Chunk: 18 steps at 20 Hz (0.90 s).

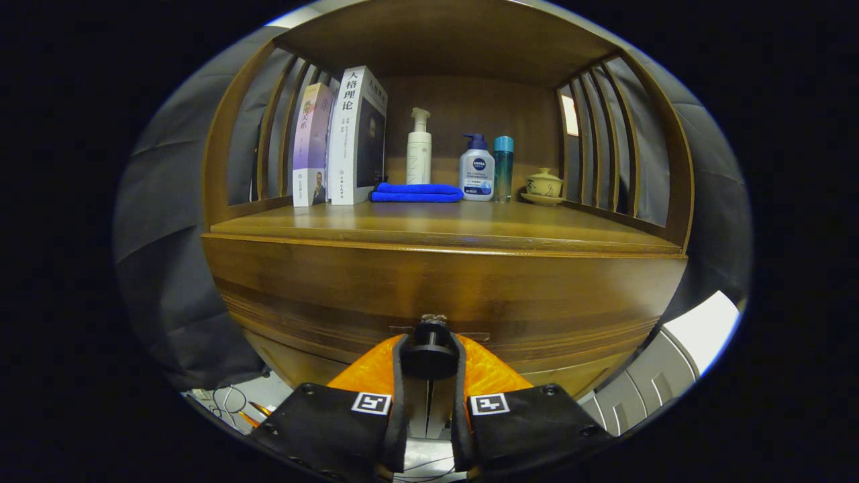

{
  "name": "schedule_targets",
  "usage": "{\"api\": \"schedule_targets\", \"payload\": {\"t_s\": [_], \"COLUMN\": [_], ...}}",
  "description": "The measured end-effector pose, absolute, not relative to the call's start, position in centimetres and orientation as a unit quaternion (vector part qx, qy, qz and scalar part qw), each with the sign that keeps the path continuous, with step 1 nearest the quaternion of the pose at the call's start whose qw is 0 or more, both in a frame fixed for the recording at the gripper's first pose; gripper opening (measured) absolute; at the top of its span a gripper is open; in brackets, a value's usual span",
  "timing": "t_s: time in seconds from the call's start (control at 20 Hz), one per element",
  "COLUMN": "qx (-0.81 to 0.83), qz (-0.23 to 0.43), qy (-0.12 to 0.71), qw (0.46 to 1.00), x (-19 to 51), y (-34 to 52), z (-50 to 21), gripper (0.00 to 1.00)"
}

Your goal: Pull open the drawer, take out the items inside it, and place them on the countertop above the cabinet.

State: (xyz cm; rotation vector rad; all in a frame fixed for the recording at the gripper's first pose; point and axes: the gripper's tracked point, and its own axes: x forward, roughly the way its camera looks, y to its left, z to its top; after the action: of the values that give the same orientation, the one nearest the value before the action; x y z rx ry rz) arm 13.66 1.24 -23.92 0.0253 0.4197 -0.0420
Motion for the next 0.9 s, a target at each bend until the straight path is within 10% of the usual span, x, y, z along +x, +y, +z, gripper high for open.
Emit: {"api": "schedule_targets", "payload": {"t_s": [0.9], "qx": [0.004], "qz": [-0.014], "qy": [0.203], "qw": [0.979], "x": [8.8], "y": [1.5], "z": [-23.5], "gripper": [0.29]}}
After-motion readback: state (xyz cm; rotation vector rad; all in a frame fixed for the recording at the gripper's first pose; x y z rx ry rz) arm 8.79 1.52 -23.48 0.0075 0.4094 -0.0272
